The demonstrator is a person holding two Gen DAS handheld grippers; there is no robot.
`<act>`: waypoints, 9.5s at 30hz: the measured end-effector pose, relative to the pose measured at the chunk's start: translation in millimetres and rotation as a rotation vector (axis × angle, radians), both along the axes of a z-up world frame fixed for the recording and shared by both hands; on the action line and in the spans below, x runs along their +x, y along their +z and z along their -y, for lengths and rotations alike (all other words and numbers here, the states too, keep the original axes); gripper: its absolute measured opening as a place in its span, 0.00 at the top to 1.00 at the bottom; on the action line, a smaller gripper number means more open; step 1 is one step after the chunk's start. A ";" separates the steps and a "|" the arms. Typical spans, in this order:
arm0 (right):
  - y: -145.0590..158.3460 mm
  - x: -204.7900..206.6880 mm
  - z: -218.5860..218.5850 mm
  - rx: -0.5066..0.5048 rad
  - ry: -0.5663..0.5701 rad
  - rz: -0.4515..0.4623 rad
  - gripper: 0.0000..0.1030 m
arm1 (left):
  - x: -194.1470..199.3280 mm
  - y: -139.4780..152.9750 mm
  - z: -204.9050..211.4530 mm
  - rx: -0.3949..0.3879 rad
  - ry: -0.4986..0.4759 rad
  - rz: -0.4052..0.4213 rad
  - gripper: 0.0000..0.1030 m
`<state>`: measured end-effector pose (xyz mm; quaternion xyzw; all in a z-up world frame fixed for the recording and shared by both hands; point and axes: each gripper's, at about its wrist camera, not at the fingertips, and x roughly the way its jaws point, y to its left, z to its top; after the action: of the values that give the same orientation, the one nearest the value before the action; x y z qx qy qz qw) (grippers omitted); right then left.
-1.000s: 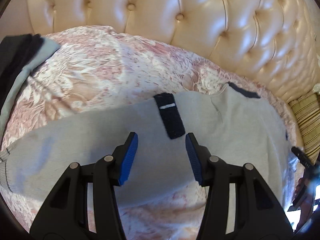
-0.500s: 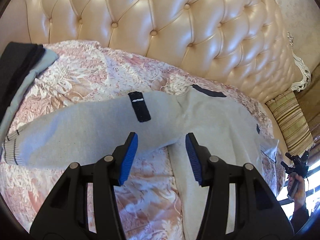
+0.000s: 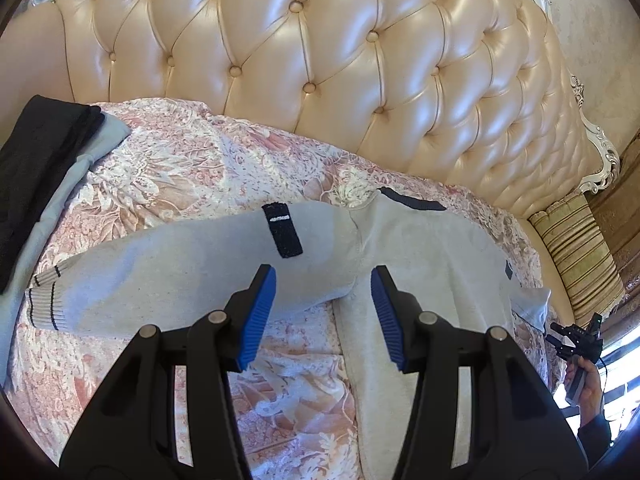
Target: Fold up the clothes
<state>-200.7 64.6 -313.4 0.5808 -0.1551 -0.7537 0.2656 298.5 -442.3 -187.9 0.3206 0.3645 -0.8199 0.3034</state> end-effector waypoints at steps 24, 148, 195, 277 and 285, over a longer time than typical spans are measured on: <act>42.2 18.4 -6.8 0.072 -0.013 -0.132 0.89 | 78.6 3.4 12.9 0.005 0.152 -0.015 0.48; 145.7 155.0 40.7 0.166 0.274 -0.517 0.24 | -375.6 -79.6 -87.4 0.107 -0.333 0.184 0.83; 17.6 27.1 -23.3 -0.164 -0.046 0.078 0.17 | 62.6 52.6 -145.5 -0.445 0.042 0.149 0.29; 177.9 313.2 342.5 0.170 0.635 -0.679 0.23 | 410.8 120.8 -111.9 -0.587 0.514 -0.032 0.27; 236.7 305.3 295.3 0.069 0.575 -0.876 0.19 | 442.0 158.0 -101.0 -0.729 0.716 -0.095 0.00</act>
<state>104.6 -230.8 -76.7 0.2384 0.1609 -0.8273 0.4825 740.4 -341.2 -29.9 0.0114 0.1553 -0.7522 0.6403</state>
